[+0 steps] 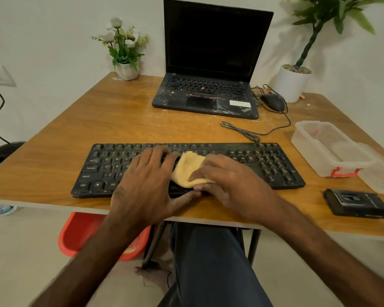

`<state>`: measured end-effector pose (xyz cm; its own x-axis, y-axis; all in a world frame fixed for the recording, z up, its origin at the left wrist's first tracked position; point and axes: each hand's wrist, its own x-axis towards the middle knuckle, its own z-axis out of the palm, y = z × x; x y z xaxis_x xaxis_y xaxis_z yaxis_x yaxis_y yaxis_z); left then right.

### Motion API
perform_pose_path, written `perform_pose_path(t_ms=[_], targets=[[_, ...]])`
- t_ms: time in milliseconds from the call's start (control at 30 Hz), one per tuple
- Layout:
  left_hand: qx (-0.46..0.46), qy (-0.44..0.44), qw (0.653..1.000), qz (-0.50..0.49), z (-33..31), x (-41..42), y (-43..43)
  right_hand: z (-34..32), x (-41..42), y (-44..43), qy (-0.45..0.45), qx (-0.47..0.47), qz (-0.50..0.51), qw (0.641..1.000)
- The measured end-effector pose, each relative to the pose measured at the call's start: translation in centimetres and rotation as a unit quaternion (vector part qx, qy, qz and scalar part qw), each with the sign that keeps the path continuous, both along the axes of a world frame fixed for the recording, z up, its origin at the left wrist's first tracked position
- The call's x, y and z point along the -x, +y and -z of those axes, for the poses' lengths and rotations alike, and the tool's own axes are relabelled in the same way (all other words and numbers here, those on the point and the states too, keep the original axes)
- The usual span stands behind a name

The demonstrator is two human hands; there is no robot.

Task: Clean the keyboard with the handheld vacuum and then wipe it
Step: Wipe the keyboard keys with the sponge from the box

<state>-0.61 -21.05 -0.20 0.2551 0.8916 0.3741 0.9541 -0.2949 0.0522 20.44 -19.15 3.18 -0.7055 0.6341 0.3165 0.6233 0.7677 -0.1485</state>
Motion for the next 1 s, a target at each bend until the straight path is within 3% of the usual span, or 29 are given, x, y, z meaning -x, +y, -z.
perform_pose_path(t_ms=[67, 167, 300, 400, 500, 600, 700, 767, 867, 1000], targets=[[0.001, -0.003, 1.0, 0.002, 0.0, 0.1, 0.0, 0.5, 0.0, -0.2, -0.039, -0.061, -0.019, 0.997], [0.002, 0.003, 1.0, -0.006, -0.2, 0.0, -0.2, 0.6, -1.2, 1.9, -0.063, -0.112, 0.034, 0.991], [0.004, 0.002, 1.0, -0.014, -0.4, -0.2, -0.2, -0.3, -2.4, 3.9, 0.013, -0.054, 0.127, 0.99], [-0.002, -0.002, 1.0, -0.007, -0.2, -0.1, 0.0, 0.2, -0.3, 1.3, 0.034, 0.008, 0.031, 0.999], [-0.01, -0.004, 1.0, 0.001, 0.0, -0.1, 0.0, 0.6, 0.7, 0.5, 0.0, -0.018, -0.021, 1.0], [-0.01, -0.001, 1.0, -0.008, -0.1, -0.2, -0.1, 0.0, 0.2, 3.5, -0.014, -0.068, 0.071, 0.995], [-0.009, -0.01, 1.0, -0.013, -0.3, -0.2, -0.1, -0.6, 0.1, 5.6, -0.018, -0.058, 0.15, 0.987], [-0.009, -0.013, 1.0, -0.01, -0.2, -0.1, -0.1, -0.6, 0.4, 4.7, -0.009, -0.022, 0.129, 0.991], [-0.016, -0.025, 1.0, 0.003, 0.0, -0.1, 0.0, -0.9, 0.7, 1.2, 0.006, 0.06, 0.012, 0.998], [-0.024, -0.049, 0.998, 0.012, -0.1, -0.2, -0.1, -0.3, 0.4, 2.0, -0.041, -0.047, 0.009, 0.998]])
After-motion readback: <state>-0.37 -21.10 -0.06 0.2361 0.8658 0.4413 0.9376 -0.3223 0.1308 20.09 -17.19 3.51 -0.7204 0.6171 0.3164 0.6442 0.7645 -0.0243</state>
